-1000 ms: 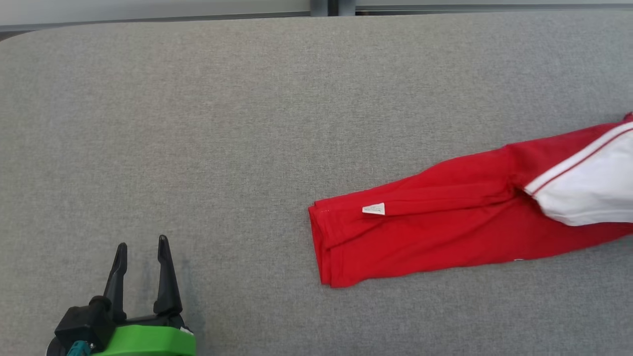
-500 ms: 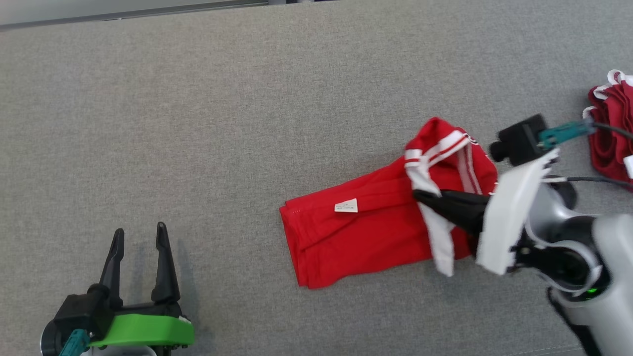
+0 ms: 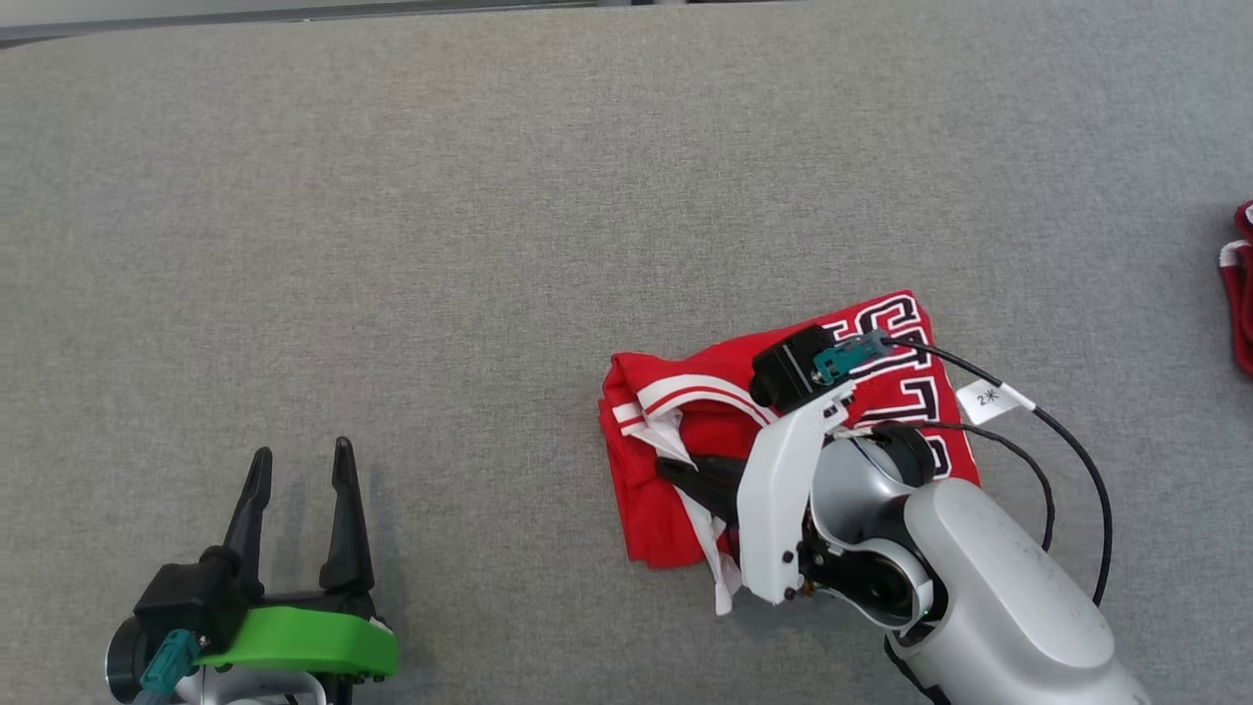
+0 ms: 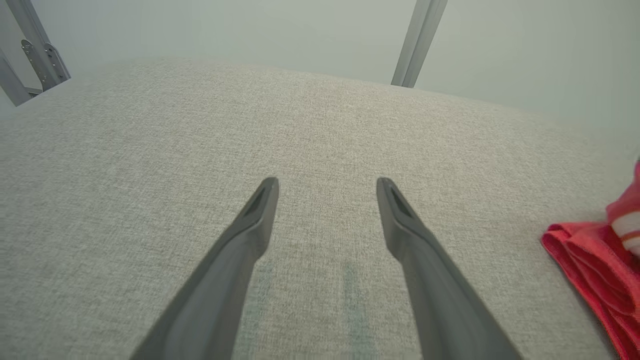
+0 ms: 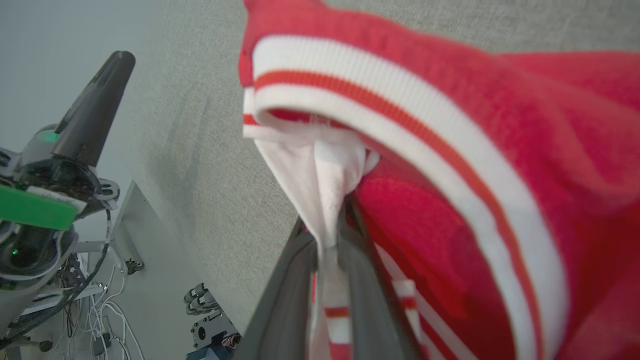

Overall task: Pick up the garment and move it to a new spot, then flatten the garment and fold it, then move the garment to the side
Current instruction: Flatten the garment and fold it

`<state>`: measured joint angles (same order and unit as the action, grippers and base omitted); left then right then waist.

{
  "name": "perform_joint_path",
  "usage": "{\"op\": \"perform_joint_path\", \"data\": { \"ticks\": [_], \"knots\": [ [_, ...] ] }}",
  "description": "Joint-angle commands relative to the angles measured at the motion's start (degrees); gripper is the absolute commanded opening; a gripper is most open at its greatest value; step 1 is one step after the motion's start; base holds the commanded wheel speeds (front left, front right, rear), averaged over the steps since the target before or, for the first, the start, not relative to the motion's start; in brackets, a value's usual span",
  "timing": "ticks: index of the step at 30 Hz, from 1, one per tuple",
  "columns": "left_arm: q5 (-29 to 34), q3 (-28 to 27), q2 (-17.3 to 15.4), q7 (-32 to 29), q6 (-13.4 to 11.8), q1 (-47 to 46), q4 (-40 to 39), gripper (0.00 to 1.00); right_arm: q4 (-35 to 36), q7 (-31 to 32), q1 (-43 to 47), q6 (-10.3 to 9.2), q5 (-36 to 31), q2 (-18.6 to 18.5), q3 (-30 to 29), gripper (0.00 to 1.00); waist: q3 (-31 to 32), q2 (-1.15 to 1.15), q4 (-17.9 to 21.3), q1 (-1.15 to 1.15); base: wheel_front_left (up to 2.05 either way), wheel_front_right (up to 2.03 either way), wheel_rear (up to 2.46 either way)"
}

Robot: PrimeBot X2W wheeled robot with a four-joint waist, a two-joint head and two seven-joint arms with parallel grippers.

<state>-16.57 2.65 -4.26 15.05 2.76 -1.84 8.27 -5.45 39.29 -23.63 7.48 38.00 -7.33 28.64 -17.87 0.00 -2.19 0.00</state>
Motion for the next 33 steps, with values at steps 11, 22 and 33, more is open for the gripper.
{"op": "perform_joint_path", "data": {
  "ticks": [11, 22, 33],
  "knots": [
    [0.2, -0.4, 1.0, 0.1, 0.8, 2.2, 1.6, 1.0, -4.9, -6.2, -1.5, 0.0, -2.4, 2.9, -1.0, 0.74, 3.5, 0.0, -1.3, 0.0, 0.0, 0.0, 0.0],
    [-0.4, -2.3, 1.2, 0.1, 0.2, 4.7, 0.3, 1.0, 11.0, -12.7, 2.8, 0.0, 0.3, 1.6, -10.0, 1.0, 5.9, 0.0, 0.8, 0.0, 0.0, 0.0, 0.0],
    [0.1, -2.1, 1.3, 0.1, -0.2, 6.0, -1.8, 1.0, 18.5, -29.3, 8.8, 0.0, -14.9, -11.7, -20.7, 1.0, 7.6, 0.0, 2.2, 0.0, 0.0, 0.0, 0.0]
  ]
}}
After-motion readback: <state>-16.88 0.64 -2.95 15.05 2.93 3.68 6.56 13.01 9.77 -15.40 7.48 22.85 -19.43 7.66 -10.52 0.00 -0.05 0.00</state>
